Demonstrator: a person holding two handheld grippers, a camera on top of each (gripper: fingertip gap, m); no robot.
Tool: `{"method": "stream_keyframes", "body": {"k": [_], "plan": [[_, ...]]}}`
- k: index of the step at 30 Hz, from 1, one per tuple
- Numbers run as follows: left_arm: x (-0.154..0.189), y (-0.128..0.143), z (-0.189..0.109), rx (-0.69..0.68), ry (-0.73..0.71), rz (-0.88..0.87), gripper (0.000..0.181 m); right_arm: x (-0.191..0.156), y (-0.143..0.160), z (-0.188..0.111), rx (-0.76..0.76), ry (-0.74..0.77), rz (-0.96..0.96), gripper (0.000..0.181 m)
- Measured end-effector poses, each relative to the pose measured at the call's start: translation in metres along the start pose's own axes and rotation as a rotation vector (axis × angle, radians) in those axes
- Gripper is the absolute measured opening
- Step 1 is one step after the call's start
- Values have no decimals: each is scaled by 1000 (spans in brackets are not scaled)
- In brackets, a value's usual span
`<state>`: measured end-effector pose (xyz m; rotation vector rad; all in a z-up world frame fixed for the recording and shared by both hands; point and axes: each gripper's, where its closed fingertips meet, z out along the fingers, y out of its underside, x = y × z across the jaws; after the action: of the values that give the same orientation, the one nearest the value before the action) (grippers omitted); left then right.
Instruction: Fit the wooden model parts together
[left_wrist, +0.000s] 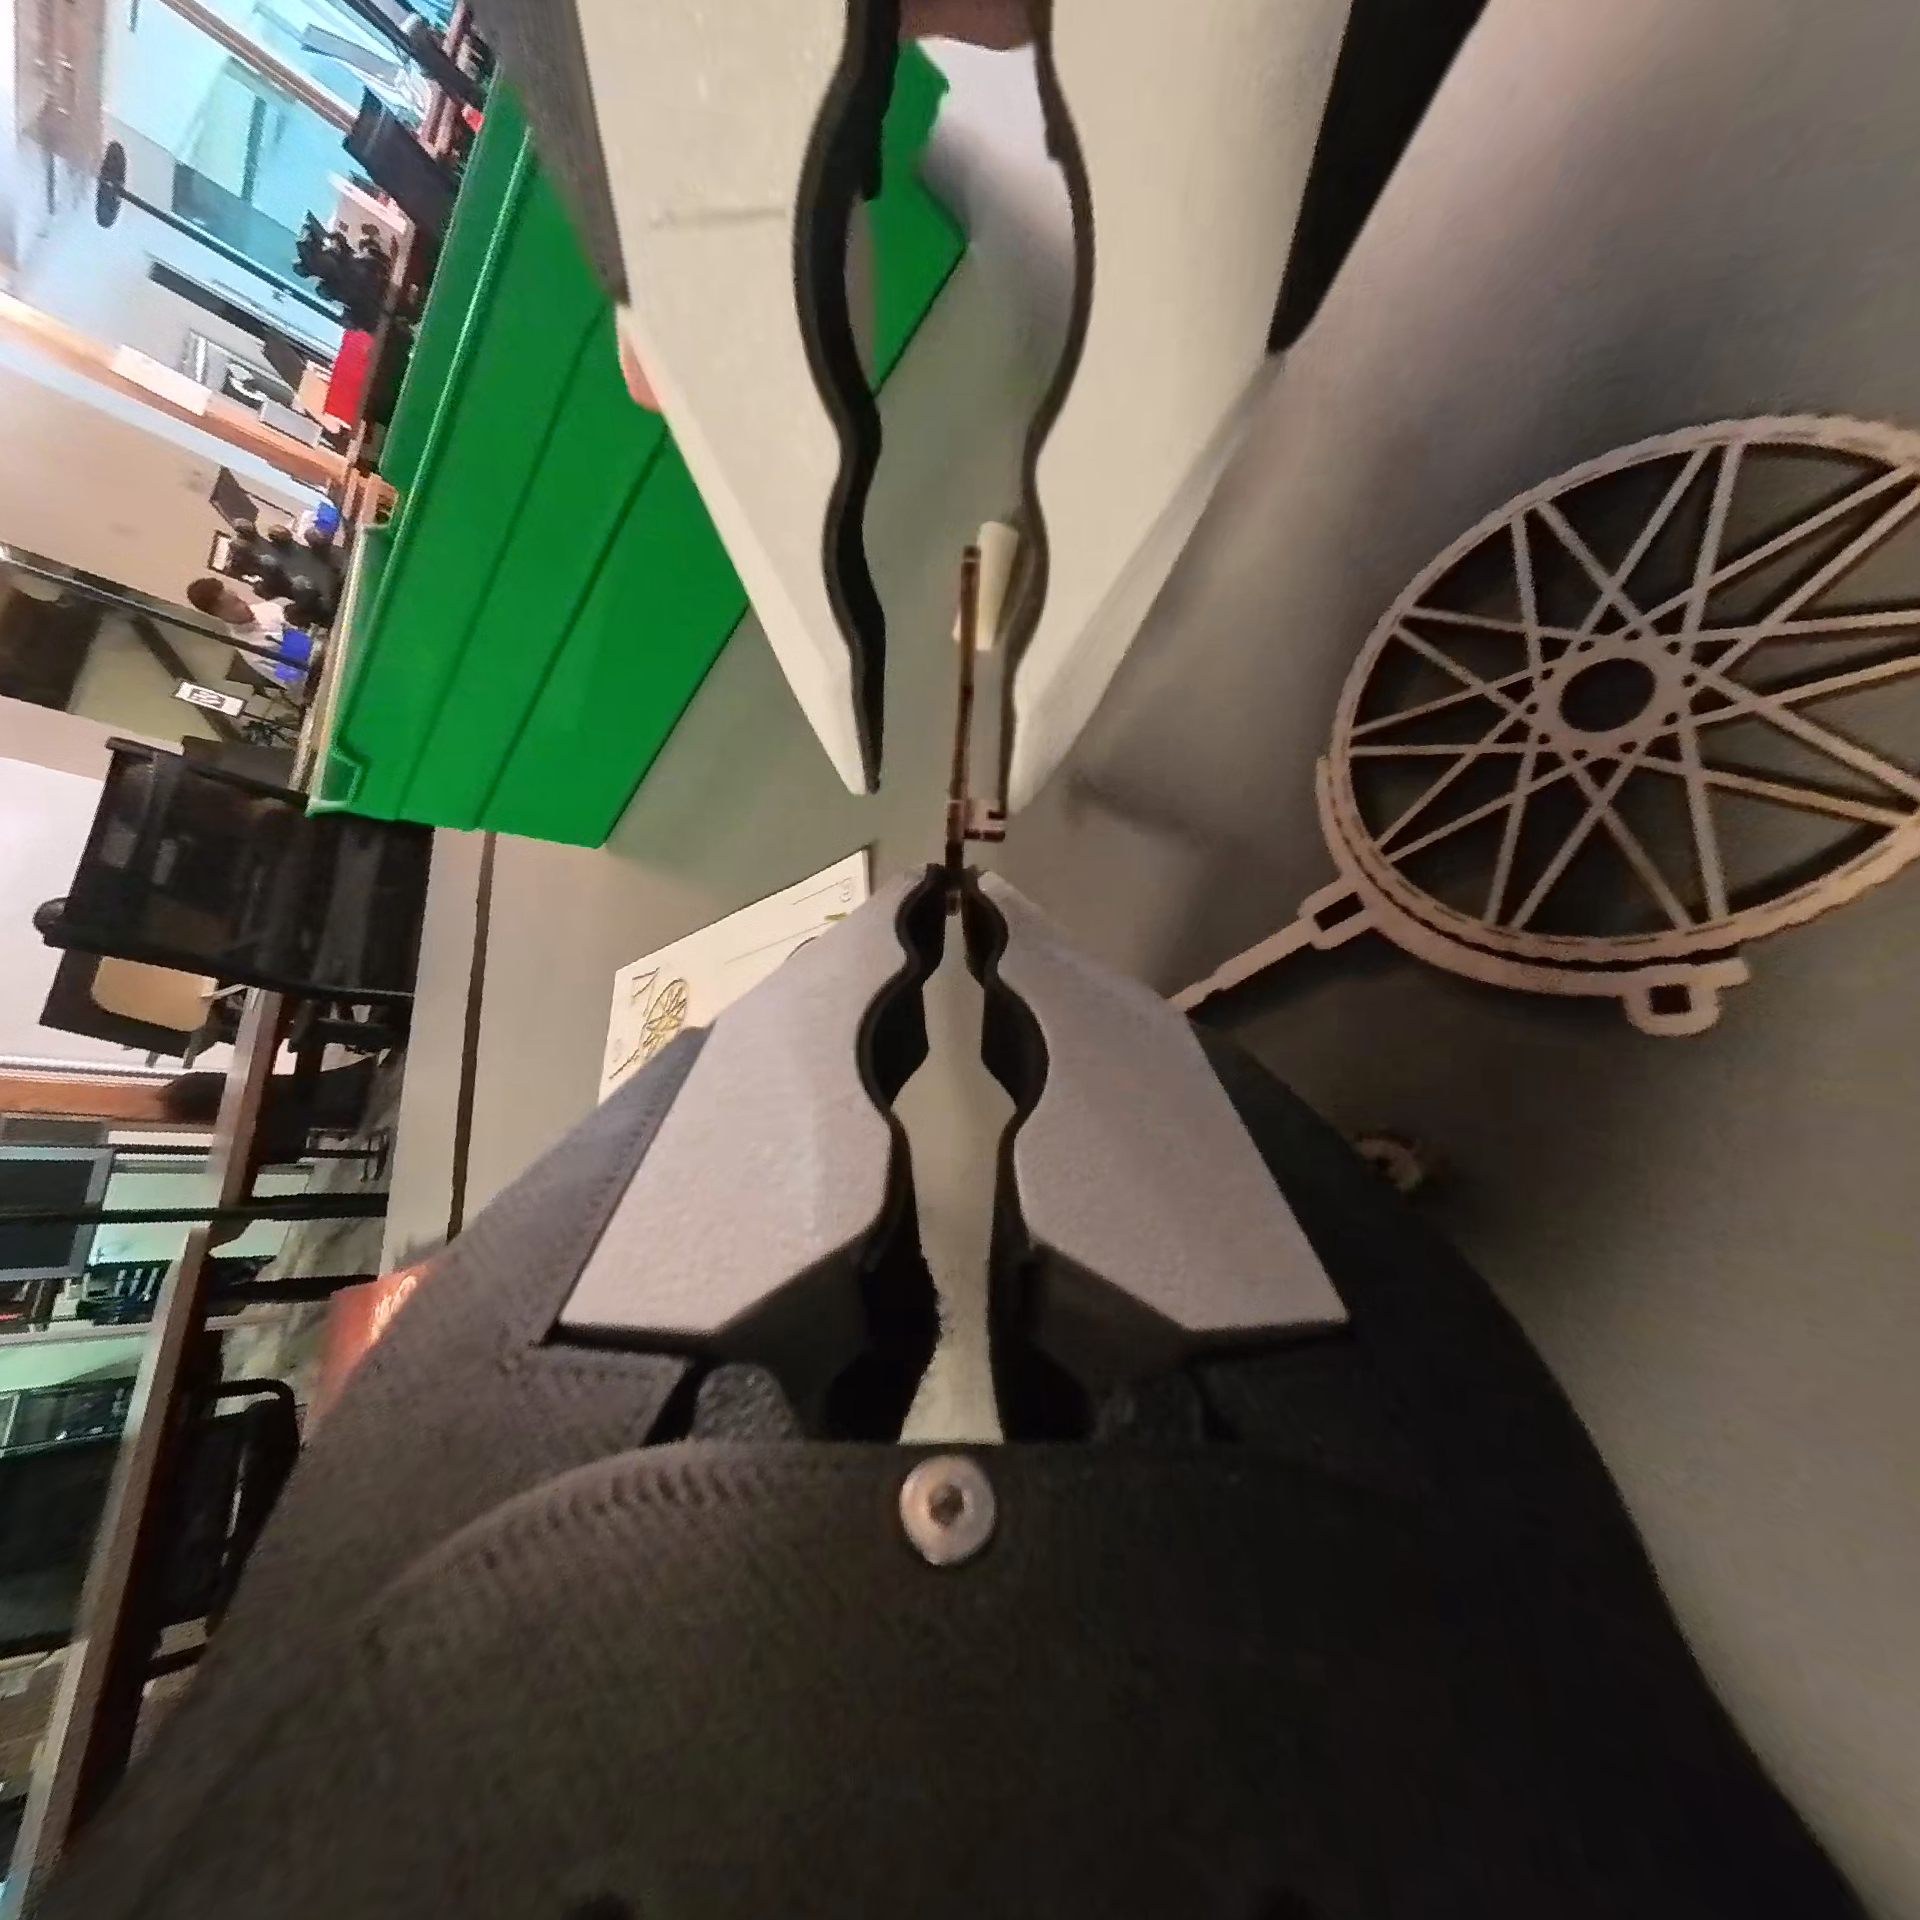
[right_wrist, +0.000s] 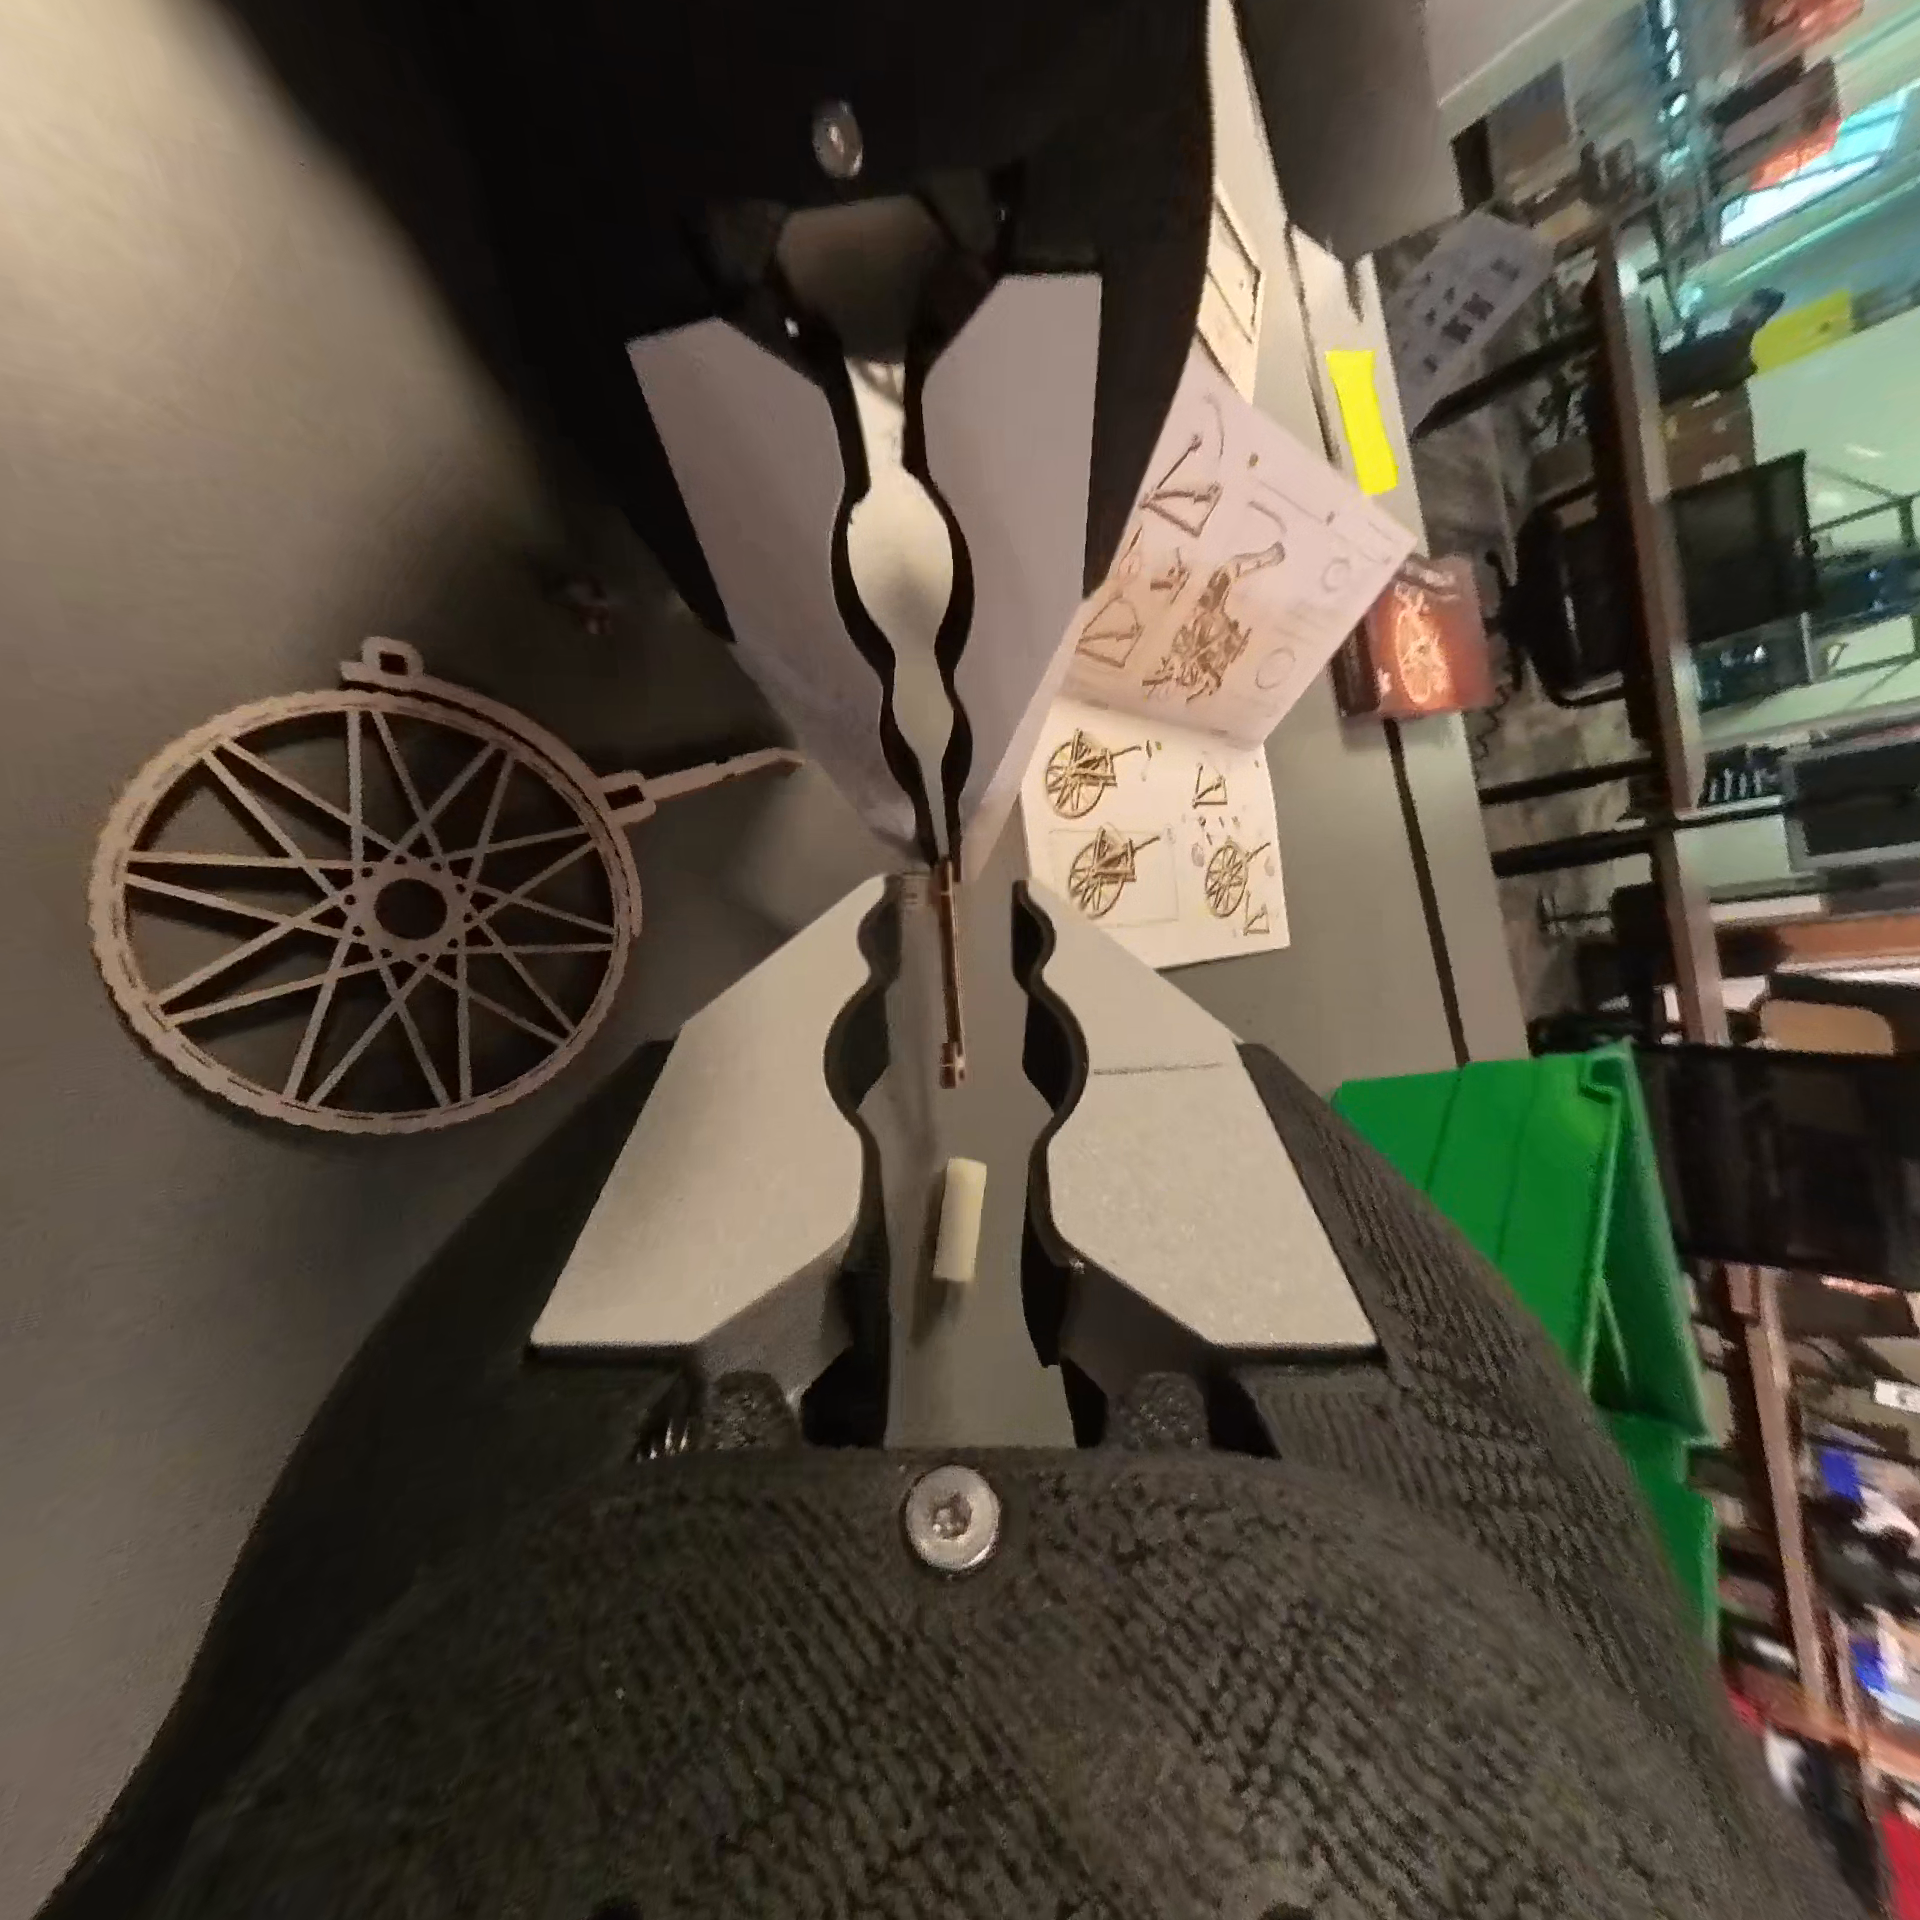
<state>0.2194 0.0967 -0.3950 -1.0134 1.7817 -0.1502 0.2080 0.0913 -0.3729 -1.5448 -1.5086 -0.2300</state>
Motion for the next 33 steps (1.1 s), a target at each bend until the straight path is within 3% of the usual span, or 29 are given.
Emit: {"method": "stream_keyframes", "body": {"k": [10, 17, 20, 23, 27, 33], "plan": [[2, 2, 1, -12, 21, -38, 2, 22, 2, -14, 74, 158, 146, 45], [4, -1, 0, -6, 37, -64, 2, 1, 4, -8, 83, 68, 159, 22], [3, 0, 0, -6, 43, -72, 2, -1, 4, -8, 103, 98, 115, 1], [4, 1, 0, -8, 47, -75, 2, -5, 3, -6, 113, 91, 115, 1], [4, 2, 0, -9, 53, -80, 2, -9, 6, -3, 108, 78, 115, 20], [5, 3, 0, -8, 65, -87, 2, -10, 10, 0, 93, 93, 65, 11]]}}
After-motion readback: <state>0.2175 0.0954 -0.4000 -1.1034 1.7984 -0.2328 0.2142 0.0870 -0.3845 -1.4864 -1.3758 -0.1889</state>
